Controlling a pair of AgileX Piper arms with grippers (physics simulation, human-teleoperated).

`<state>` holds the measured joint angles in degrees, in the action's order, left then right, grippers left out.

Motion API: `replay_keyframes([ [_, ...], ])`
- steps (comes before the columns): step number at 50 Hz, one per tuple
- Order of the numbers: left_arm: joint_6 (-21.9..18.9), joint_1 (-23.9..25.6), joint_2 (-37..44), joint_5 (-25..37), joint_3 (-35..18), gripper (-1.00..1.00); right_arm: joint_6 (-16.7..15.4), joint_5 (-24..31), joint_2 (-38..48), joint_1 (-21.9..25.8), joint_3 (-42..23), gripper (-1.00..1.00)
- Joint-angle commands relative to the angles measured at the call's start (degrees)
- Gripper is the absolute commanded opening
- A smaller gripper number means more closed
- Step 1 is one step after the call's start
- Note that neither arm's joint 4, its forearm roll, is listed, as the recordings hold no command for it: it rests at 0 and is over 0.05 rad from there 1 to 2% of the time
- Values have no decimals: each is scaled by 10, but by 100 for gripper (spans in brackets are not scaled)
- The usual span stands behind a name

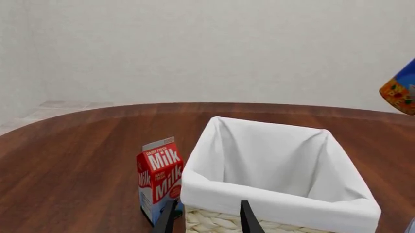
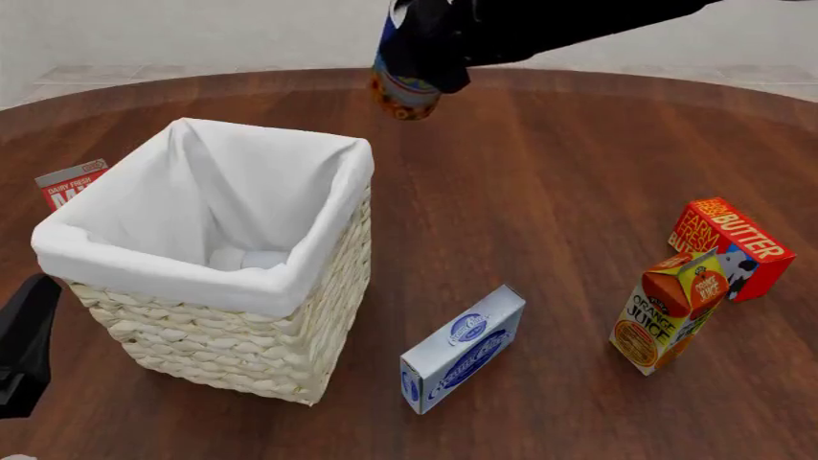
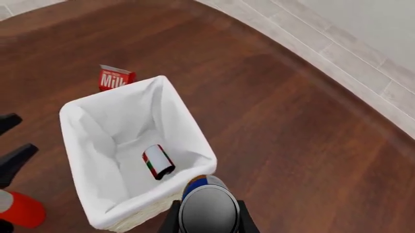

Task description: Pick up the alphabet soup and the tomato sauce, and put them in the basket.

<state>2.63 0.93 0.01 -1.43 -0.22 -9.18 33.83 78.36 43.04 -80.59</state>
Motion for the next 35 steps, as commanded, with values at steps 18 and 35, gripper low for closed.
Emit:
replay_keyframes([
  [18, 4, 0, 0, -1, 1, 100, 8, 0, 21, 34, -39, -100],
  [35, 9, 0, 0, -3, 0, 100, 3, 4, 40, 53, -65, -100],
])
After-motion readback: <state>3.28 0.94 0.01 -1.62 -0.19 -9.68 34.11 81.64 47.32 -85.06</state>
